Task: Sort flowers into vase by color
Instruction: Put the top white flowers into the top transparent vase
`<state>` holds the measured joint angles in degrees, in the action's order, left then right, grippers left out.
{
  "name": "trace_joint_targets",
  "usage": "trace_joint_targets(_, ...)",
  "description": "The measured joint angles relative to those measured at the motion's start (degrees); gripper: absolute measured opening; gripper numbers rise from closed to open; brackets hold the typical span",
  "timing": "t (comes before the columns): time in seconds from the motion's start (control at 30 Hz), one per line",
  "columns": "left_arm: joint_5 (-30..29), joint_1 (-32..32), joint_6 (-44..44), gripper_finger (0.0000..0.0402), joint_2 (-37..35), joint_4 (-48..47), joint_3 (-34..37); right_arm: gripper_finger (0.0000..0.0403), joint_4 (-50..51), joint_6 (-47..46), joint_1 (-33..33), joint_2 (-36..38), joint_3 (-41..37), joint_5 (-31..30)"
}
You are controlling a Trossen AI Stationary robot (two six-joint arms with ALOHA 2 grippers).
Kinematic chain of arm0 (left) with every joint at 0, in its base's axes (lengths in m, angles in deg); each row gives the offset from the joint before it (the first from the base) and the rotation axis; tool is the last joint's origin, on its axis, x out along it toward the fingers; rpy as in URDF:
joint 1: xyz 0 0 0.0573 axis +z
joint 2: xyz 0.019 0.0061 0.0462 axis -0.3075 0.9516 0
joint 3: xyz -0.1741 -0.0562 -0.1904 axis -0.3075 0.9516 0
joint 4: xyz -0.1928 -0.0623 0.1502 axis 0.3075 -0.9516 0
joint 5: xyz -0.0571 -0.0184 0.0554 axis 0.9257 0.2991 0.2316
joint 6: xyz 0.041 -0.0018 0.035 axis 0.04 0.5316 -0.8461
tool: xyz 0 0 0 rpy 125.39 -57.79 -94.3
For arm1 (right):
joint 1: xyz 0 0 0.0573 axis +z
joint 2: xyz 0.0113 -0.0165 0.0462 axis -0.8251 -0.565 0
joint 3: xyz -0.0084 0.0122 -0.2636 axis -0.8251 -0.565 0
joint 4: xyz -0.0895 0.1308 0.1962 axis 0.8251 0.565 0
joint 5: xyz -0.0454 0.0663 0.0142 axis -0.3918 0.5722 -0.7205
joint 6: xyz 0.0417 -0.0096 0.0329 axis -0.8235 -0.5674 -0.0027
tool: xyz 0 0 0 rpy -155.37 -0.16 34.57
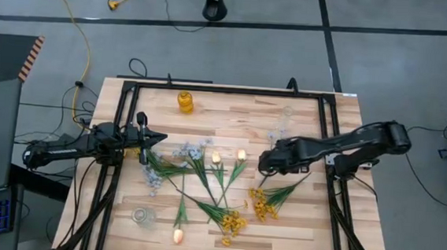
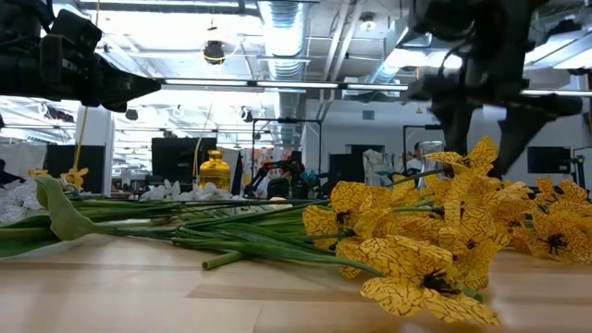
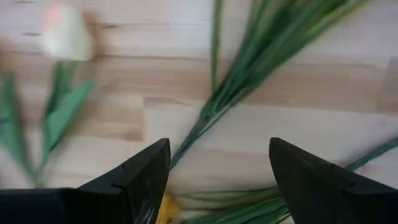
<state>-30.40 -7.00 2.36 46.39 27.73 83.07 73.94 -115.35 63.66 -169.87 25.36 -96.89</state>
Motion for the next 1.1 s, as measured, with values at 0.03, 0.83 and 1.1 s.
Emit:
trace_joint_targets(0.03, 0.01, 0.00, -0.01, 0.0000, 0.00, -0.01, 0.00, 0.0302, -0.12, -0.93, 0.23, -1.29, 0.00, -0.02)
trace_joint_targets(0.83, -0.01, -0.01, 0.01, 0.0000, 0.09, -0.07, -0.01, 0.0301, -2.37, -10.47, -2.62, -12.18, 0.00, -8.20)
trace_joint_targets(1.1, -0.01, -0.01, 0.00, 0.0000, 0.29, -0.04, 0.00, 0.0301, -2.14, -10.47, -4.99, -16.08, 0.06, -8.09)
